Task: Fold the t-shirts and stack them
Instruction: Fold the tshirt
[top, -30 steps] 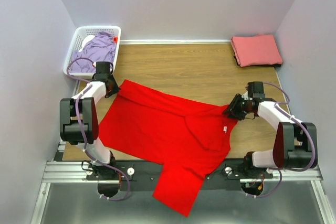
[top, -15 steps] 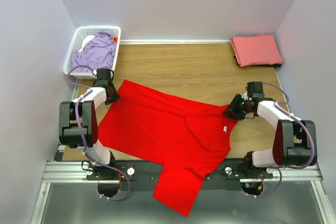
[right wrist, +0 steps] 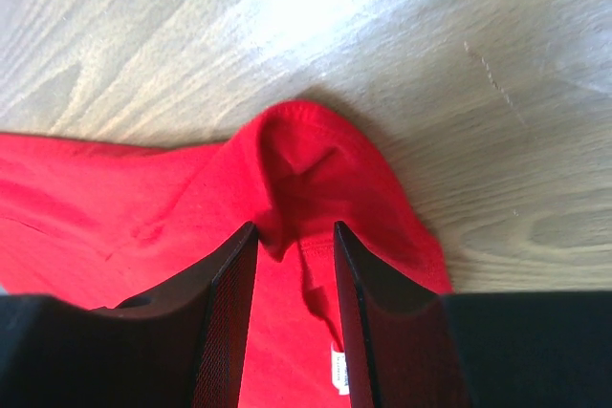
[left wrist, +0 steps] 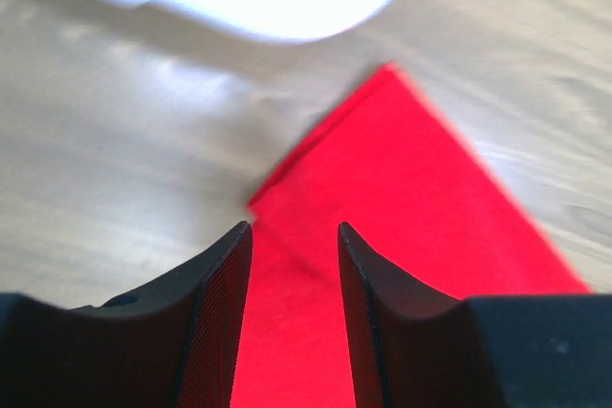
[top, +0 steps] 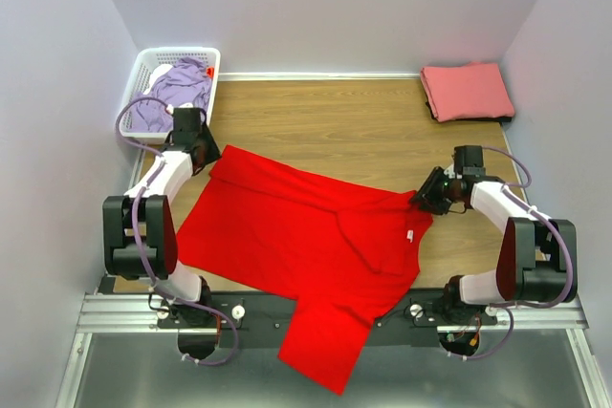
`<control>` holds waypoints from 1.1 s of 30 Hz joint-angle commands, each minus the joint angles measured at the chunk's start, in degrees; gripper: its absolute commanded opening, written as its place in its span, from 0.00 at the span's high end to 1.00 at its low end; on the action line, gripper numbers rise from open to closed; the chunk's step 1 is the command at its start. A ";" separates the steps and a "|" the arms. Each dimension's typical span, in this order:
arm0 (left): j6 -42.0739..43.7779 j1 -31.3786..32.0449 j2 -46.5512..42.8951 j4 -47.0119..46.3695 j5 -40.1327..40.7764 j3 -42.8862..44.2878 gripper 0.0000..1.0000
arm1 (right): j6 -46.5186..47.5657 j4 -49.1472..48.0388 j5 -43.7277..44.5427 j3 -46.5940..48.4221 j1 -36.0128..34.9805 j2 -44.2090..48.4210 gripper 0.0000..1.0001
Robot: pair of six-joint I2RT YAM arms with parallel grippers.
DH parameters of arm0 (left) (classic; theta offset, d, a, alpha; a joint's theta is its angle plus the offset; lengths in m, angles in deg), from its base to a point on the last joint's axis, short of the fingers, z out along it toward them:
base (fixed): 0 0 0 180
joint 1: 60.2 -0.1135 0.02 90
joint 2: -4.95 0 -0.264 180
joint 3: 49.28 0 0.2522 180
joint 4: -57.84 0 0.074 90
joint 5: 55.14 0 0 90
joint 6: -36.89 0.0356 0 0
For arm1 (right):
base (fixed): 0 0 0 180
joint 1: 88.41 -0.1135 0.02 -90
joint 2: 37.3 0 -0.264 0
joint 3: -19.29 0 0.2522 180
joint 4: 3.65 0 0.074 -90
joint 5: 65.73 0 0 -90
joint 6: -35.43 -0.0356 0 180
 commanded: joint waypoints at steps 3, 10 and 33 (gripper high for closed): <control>1.50 6.13 5.02 -2.12 -2.25 3.67 0.55 | -1.39 -2.81 -1.04 2.68 0.80 -1.44 0.55; 1.50 8.95 13.81 -3.88 -2.60 6.57 0.60 | -4.99 -5.54 -2.19 3.82 0.80 -4.69 0.58; -0.08 6.58 18.74 -2.57 -1.55 6.05 0.63 | -12.89 -6.77 6.34 -10.15 3.17 12.36 0.99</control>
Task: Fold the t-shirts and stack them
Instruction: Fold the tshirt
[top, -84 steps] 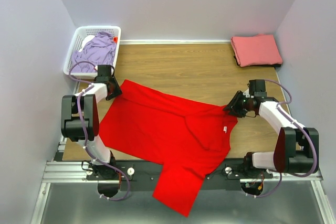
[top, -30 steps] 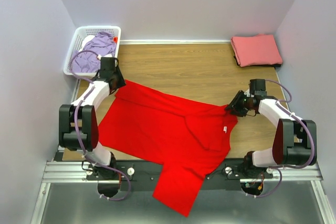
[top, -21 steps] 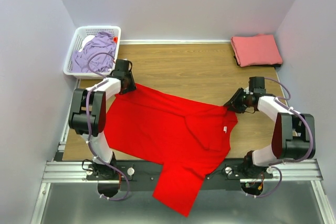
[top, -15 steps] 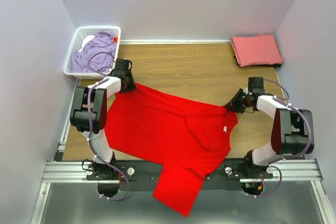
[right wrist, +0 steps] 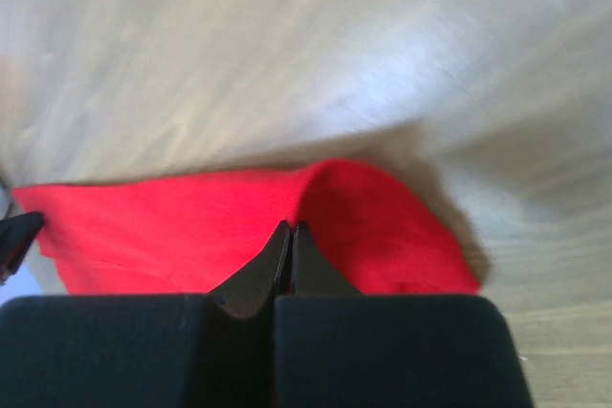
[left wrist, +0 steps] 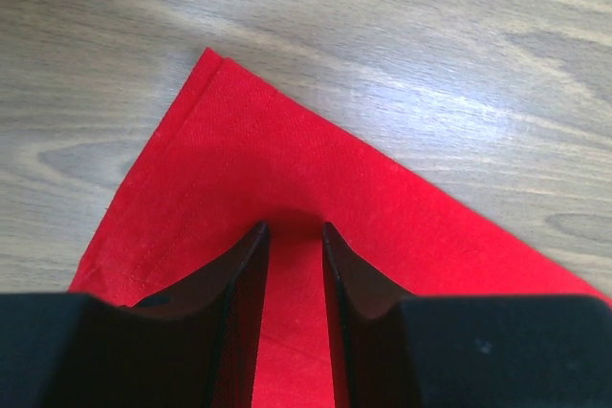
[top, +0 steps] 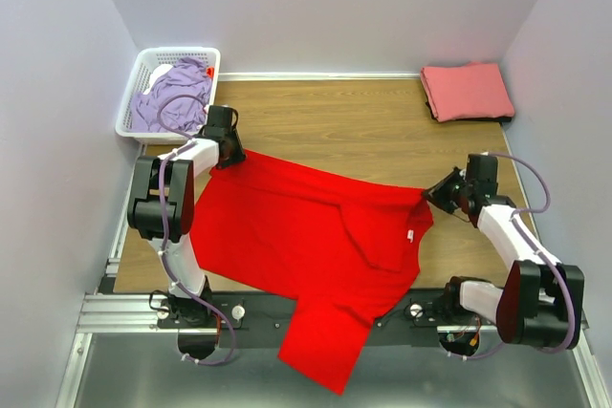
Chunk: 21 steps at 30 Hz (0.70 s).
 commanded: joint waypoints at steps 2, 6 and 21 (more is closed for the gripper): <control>-0.17 -1.16 1.80 1.24 0.07 -1.29 0.63 | -3.46 0.64 3.60 -5.47 0.59 -2.33 0.99; -0.25 -1.43 2.42 1.41 -0.19 -1.03 0.63 | -3.99 0.55 5.27 -7.23 0.59 -3.66 0.99; -0.96 -1.96 5.23 2.55 -1.51 3.18 0.63 | 0.22 -10.61 10.20 5.65 1.38 -27.89 0.99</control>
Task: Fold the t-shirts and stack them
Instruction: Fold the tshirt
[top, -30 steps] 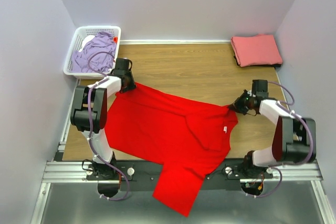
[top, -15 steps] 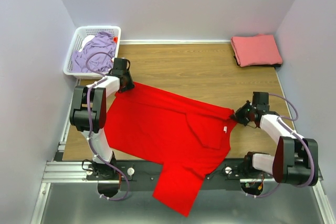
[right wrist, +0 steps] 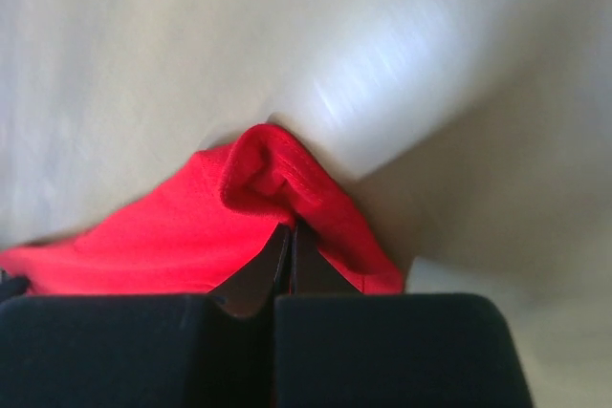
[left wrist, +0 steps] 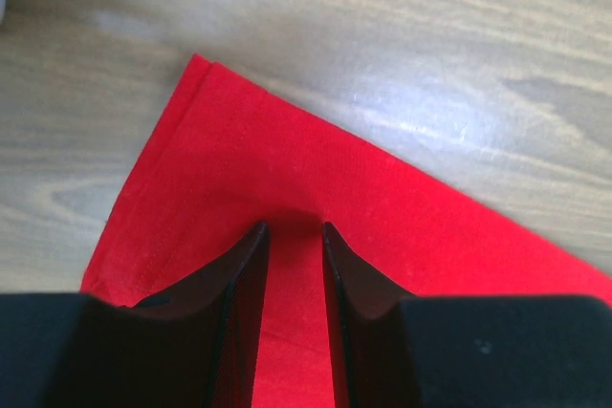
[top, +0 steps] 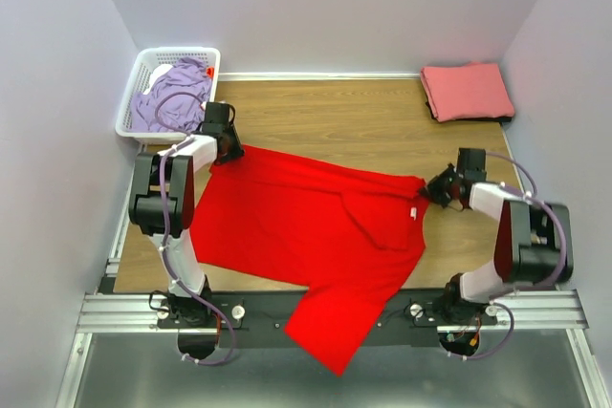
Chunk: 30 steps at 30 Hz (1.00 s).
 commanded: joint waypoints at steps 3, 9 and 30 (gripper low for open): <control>-1.11 -0.64 4.38 3.58 -0.33 3.22 0.63 | 7.91 -1.32 7.18 16.85 0.93 -21.09 0.99; -1.20 -0.64 2.81 5.17 -0.68 7.35 0.55 | 14.23 2.89 3.14 30.88 0.93 -28.59 0.86; 5.39 8.85 -42.89 0.69 4.24 -21.20 0.32 | 24.79 23.46 7.70 17.97 -18.93 -1.33 0.54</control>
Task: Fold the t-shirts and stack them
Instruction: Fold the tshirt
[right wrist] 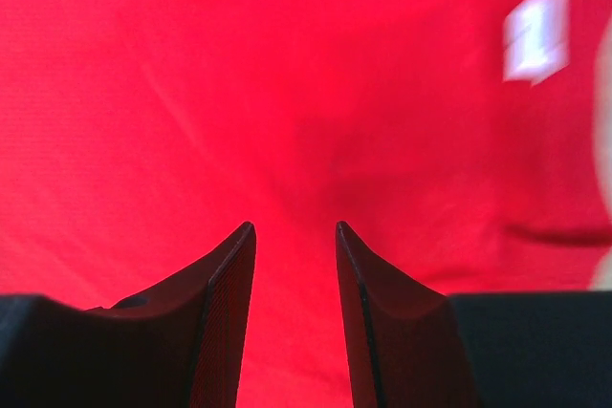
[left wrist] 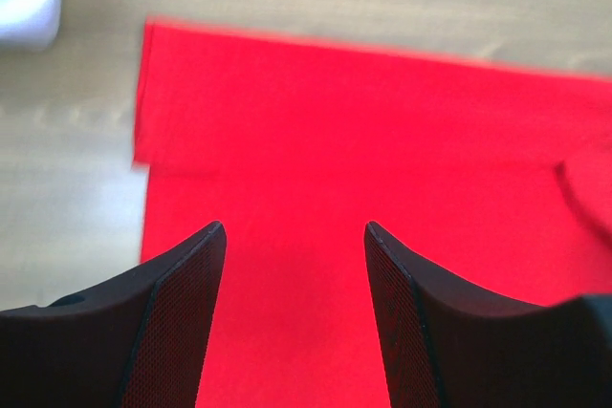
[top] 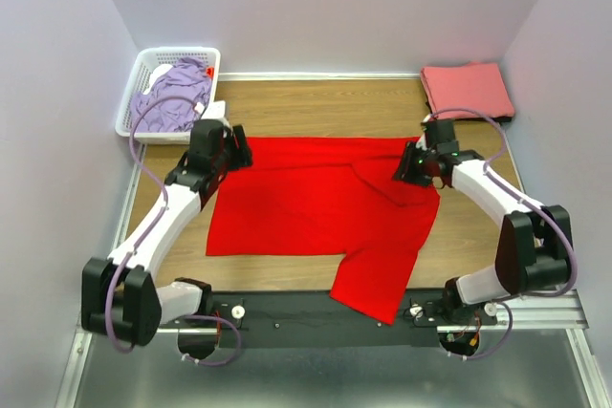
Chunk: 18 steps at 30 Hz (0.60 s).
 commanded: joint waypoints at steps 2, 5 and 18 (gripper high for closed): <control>3.33 0.11 -8.25 -1.24 3.36 -8.16 0.32 | 2.63 5.69 4.25 -1.29 -5.12 -3.76 0.54; 3.61 0.11 -10.03 -2.30 3.28 -10.46 0.32 | 3.25 6.13 5.22 -0.32 -7.23 -6.40 0.54; 4.40 0.19 -7.48 -5.29 6.18 -11.25 0.33 | 2.19 8.68 18.13 2.14 -12.43 -10.71 0.65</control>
